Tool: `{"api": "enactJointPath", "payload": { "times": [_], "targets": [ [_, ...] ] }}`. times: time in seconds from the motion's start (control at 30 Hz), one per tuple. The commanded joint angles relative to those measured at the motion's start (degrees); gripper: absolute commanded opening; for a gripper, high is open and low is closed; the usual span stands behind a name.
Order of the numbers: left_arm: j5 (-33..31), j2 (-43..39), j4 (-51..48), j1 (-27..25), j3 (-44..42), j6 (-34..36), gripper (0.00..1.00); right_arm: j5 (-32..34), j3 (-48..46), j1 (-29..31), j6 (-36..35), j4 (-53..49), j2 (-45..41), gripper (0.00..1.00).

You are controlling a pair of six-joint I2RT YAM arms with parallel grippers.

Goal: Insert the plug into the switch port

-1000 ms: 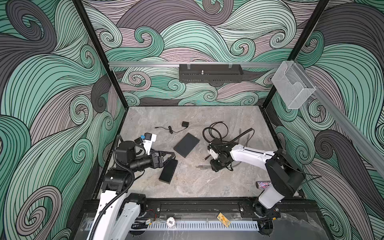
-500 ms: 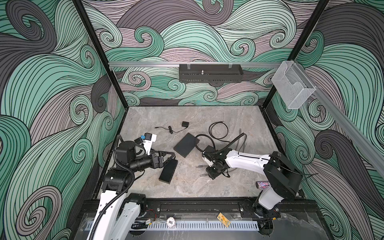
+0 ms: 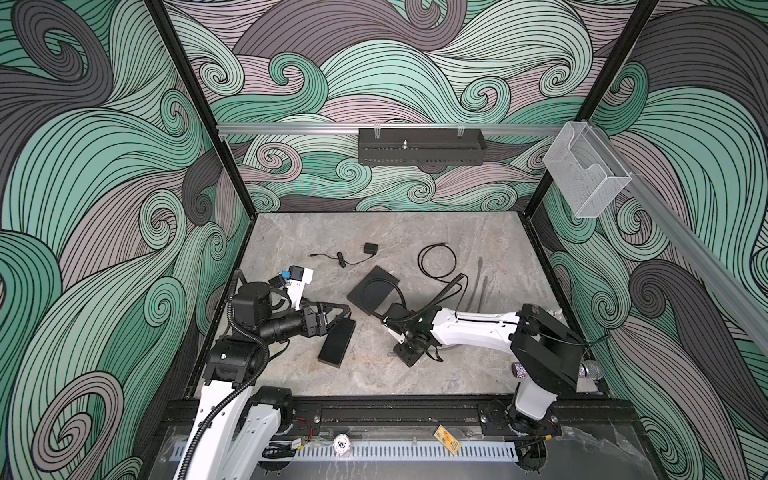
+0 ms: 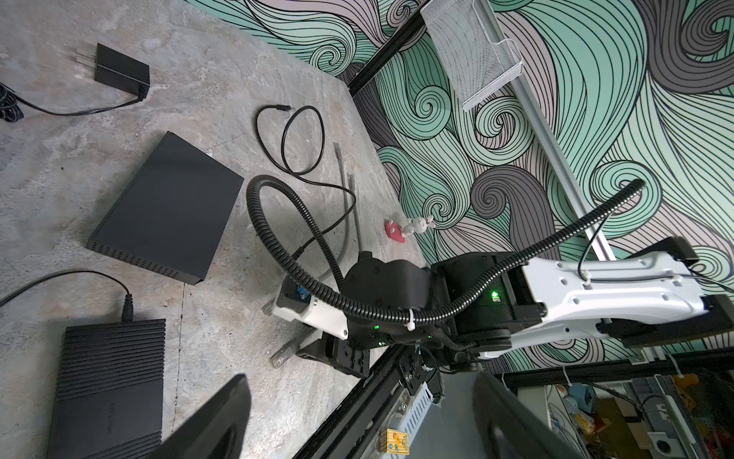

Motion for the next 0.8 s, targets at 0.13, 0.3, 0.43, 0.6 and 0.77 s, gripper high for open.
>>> {"api": "enactJointPath", "payload": {
  "times": [0.13, 0.3, 0.43, 0.6, 0.77],
  "targets": [
    [0.1, -0.8, 0.3, 0.3, 0.2, 0.6, 0.89, -5.1, 0.3, 2.0, -6.0, 3.0, 3.9, 0.45],
    [-0.4, -1.3, -0.1, 0.3, 0.3, 0.8, 0.89, -6.3, -0.3, 2.0, -7.1, 3.5, 4.0, 0.37],
    [-0.5, -1.2, -0.1, 0.3, 0.3, 0.7, 0.89, -6.2, -2.6, 1.9, -6.9, 4.0, 2.2, 0.39],
    [-0.4, -0.8, 0.0, 0.4, 0.3, 0.6, 0.89, -7.7, -5.4, 1.7, -6.6, 5.1, 0.0, 0.46],
    [-0.1, -0.2, 0.1, 0.3, 0.2, 0.7, 0.89, -7.5, -6.9, 1.5, -6.8, 5.3, 0.3, 0.39]
  ]
}}
